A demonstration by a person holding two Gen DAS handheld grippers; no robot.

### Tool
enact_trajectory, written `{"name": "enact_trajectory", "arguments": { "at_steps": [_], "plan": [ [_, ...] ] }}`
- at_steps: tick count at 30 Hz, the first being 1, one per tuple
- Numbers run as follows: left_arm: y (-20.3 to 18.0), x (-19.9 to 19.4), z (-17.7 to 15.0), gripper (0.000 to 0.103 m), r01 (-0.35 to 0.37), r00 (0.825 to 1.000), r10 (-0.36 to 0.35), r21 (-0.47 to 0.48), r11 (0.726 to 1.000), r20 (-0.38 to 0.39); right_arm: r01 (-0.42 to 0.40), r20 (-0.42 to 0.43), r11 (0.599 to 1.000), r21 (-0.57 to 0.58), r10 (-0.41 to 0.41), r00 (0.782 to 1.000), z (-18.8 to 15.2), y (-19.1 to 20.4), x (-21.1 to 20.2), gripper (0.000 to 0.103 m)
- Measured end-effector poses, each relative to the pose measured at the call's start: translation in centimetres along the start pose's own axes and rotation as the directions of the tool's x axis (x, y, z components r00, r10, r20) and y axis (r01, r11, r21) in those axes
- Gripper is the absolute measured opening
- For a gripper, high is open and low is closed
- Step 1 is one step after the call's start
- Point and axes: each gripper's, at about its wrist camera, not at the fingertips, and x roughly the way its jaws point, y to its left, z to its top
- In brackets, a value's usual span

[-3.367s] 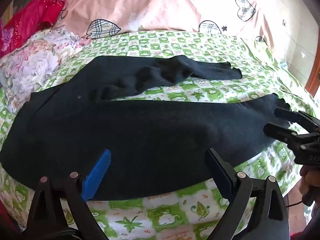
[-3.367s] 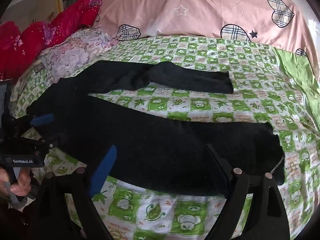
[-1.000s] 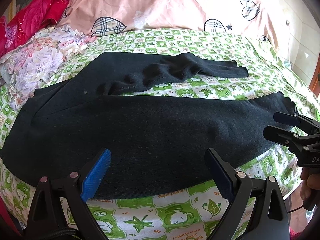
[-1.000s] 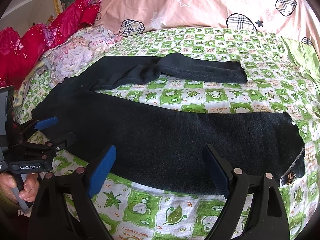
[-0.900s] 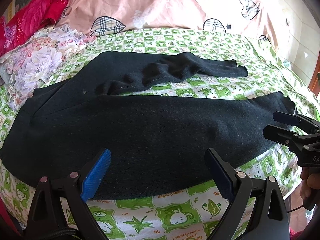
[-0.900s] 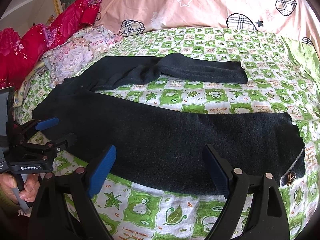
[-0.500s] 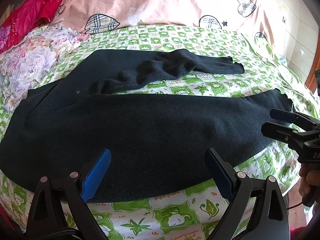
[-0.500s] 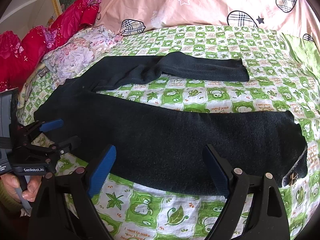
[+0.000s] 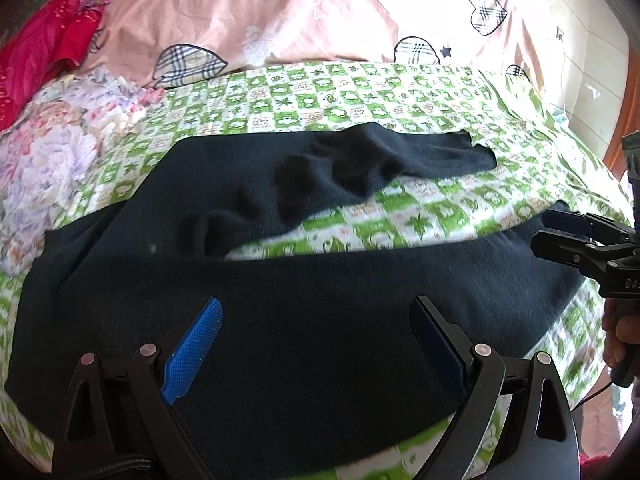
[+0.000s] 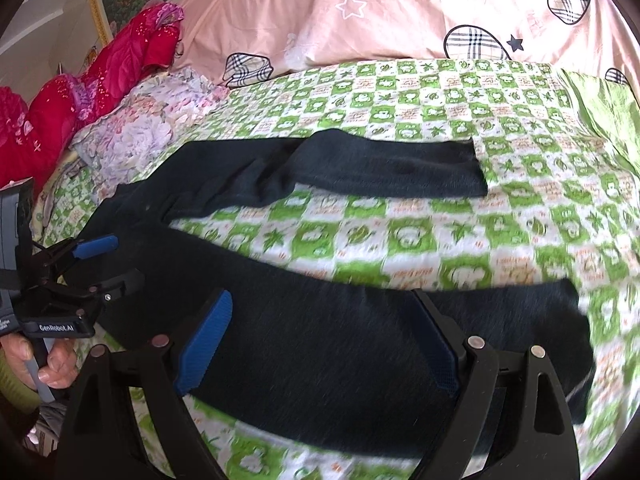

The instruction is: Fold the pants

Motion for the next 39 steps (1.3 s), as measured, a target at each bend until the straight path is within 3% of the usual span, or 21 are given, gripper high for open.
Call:
{"name": "enact_trajectory", "arguments": {
  "at_steps": [11, 21, 27, 32, 35, 38, 39],
  "plan": [
    [2.5, 3.8, 7.3, 0.095, 0.05, 0.998, -0.046, 0.084, 0.995, -0.053, -0.049, -0.027, 0.996, 0.07, 0.051, 0.998, 6.8, -5.5, 2.7, 0.088],
    [3.6, 9.8, 14.4, 0.095, 0.074, 0.994, -0.056, 0.198, 0.977, -0.093, -0.013, -0.058, 0.987, 0.158, 0.023, 0.998, 11.8, -12.4, 7.4, 0.088],
    [4.6, 14.6, 17.6, 0.095, 0.145, 0.976, -0.105, 0.207, 0.968, -0.193, 0.02, -0.104, 0.99, 0.141, -0.006, 0.995, 14.0, -15.0, 10.5, 0.088],
    [5.1, 18.0, 18.9, 0.095, 0.154, 0.962, -0.095, 0.218, 0.964, -0.257, 0.011, -0.15, 0.992, 0.124, 0.007, 0.989, 14.6, -15.8, 13.0, 0.087],
    [5.3, 19.8, 19.0, 0.093, 0.185, 0.942, -0.11, 0.216, 0.959, -0.318, -0.006, -0.169, 0.991, 0.134, 0.029, 0.985, 14.4, -15.9, 13.9, 0.075],
    [5.1, 21.5, 18.3, 0.084, 0.235, 0.908, -0.136, 0.211, 0.949, -0.397, -0.005, -0.179, 0.993, 0.116, 0.026, 0.983, 14.2, -15.7, 14.5, 0.053],
    [4.9, 21.7, 18.2, 0.083, 0.233, 0.907, -0.131, 0.219, 0.948, -0.4, -0.007, -0.183, 0.994, 0.108, 0.027, 0.983, 14.2, -15.7, 14.7, 0.037]
  ]
}}
